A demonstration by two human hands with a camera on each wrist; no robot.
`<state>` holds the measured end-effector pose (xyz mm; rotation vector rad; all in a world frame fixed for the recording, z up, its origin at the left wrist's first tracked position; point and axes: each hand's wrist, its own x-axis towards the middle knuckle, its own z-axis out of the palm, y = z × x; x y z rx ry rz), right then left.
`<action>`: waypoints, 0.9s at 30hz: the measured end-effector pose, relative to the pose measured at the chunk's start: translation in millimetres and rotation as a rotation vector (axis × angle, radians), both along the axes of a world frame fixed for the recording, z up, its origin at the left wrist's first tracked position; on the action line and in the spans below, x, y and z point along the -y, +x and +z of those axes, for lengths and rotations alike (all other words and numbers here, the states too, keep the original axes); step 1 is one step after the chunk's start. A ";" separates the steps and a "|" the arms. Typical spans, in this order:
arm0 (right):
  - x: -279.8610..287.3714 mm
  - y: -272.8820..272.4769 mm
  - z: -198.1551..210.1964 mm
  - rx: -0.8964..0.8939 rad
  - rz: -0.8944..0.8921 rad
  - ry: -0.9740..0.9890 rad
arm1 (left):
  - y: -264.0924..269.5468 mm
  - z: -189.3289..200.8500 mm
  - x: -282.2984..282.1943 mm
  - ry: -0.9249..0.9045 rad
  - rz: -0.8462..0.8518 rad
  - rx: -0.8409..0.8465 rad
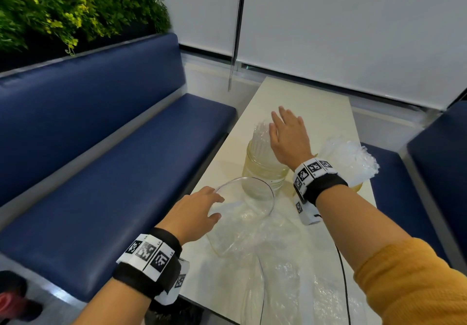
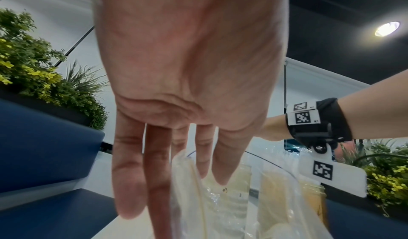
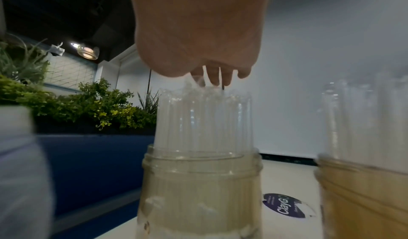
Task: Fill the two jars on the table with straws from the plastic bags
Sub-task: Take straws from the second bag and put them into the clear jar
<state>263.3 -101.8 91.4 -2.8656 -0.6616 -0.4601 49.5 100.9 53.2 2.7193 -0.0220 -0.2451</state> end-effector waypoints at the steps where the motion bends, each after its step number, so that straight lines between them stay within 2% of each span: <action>1: 6.2 -1.7 -3.0 -0.037 -0.015 -0.009 | -0.4 0.4 0.8 0.010 -0.003 -0.007; 3: 17.5 -9.0 -9.5 -0.128 -0.003 -0.014 | -1.4 1.0 2.1 0.013 -0.006 -0.008; 4: 21.2 -16.3 -10.1 -0.111 0.017 0.045 | -2.2 1.0 3.2 0.002 -0.003 -0.003; 7: 25.3 -55.7 -1.7 0.108 0.035 0.319 | -4.2 -1.3 3.9 -0.096 0.026 0.019; 8: 26.9 -73.5 1.2 0.108 0.009 0.351 | -4.4 -3.5 3.2 -0.145 0.045 0.027; 9: 29.2 -92.0 1.4 0.034 -0.032 0.333 | -4.5 -6.0 2.6 -0.203 0.068 0.037; 12: 36.3 -136.9 -10.4 -0.268 -0.161 0.096 | -4.4 -10.9 2.7 -0.411 0.132 0.105; 13: 39.5 -143.7 -17.7 -0.340 -0.164 0.076 | -4.1 -10.3 3.7 -0.474 0.153 0.123; 15: 45.7 -146.6 -27.6 -0.472 -0.156 0.203 | -3.3 -7.6 3.6 -0.536 0.199 0.172; 17: 56.5 -141.7 -24.6 -0.534 -0.189 0.371 | -1.8 -4.4 0.1 -0.431 0.234 0.258; 19: 69.9 -135.2 -8.8 -0.540 -0.229 0.460 | 1.4 1.4 -7.5 -0.199 0.216 0.320; 22: 79.8 -129.3 20.2 -0.634 -0.236 0.597 | 0.5 20.3 -5.0 0.042 0.068 0.346; 23: 77.7 -128.7 27.5 -0.665 -0.223 0.635 | -1.4 27.9 3.0 0.067 -0.021 0.408; 25: 69.0 -128.5 36.8 -0.694 -0.185 0.682 | -9.4 42.3 30.5 -0.043 -0.188 0.510; 27: 59.6 -129.9 43.8 -0.685 -0.152 0.713 | -12.0 47.0 60.6 -0.058 -0.262 0.573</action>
